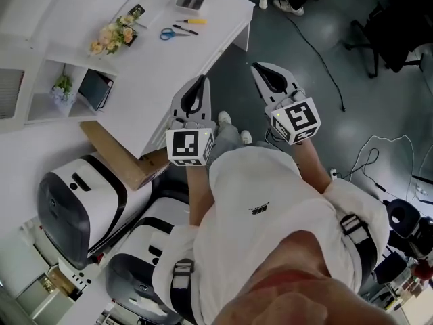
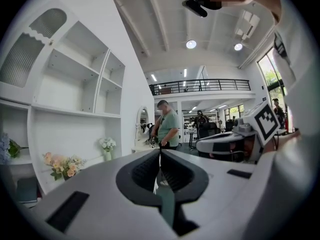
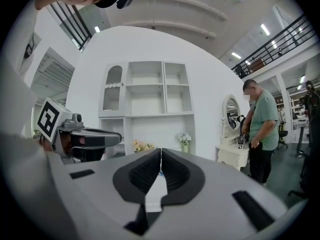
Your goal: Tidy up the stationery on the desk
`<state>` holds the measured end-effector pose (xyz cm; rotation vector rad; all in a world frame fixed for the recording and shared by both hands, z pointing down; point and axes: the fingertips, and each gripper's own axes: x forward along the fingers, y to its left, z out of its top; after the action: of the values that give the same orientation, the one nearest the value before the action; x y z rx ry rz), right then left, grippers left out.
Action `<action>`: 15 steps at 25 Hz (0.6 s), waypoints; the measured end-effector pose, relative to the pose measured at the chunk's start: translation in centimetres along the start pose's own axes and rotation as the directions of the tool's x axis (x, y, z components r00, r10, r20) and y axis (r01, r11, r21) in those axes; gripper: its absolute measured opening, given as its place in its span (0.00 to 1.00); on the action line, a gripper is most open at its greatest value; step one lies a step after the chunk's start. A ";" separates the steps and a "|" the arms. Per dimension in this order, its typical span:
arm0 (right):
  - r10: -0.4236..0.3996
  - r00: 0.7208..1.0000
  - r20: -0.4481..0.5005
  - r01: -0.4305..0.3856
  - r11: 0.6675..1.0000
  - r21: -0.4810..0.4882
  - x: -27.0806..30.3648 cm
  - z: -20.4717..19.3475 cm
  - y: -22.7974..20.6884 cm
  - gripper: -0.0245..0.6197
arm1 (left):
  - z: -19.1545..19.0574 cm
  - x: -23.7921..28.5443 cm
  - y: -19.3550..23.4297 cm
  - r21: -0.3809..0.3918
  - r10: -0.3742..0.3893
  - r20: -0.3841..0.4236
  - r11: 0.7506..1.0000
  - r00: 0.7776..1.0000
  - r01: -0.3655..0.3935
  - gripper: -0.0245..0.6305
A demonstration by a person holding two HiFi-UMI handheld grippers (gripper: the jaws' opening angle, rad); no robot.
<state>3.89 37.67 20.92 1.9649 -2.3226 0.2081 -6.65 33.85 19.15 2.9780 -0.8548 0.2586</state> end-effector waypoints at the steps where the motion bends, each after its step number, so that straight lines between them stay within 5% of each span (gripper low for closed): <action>1: 0.001 1.000 0.002 -0.001 1.000 0.000 0.5 0.1 -0.2 0.03 | 0.0 0.4 0.3 0.001 0.001 0.001 1.000 1.000 -0.001 0.04; 15: -0.003 1.000 -0.010 0.003 1.000 -0.005 8.4 0.3 -5.1 0.03 | -0.3 8.3 5.8 -0.011 -0.005 -0.001 1.000 1.000 0.005 0.04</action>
<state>7.54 28.58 22.14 1.9603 -2.3124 0.2110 -2.83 24.59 20.77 2.9693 -0.8460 0.2551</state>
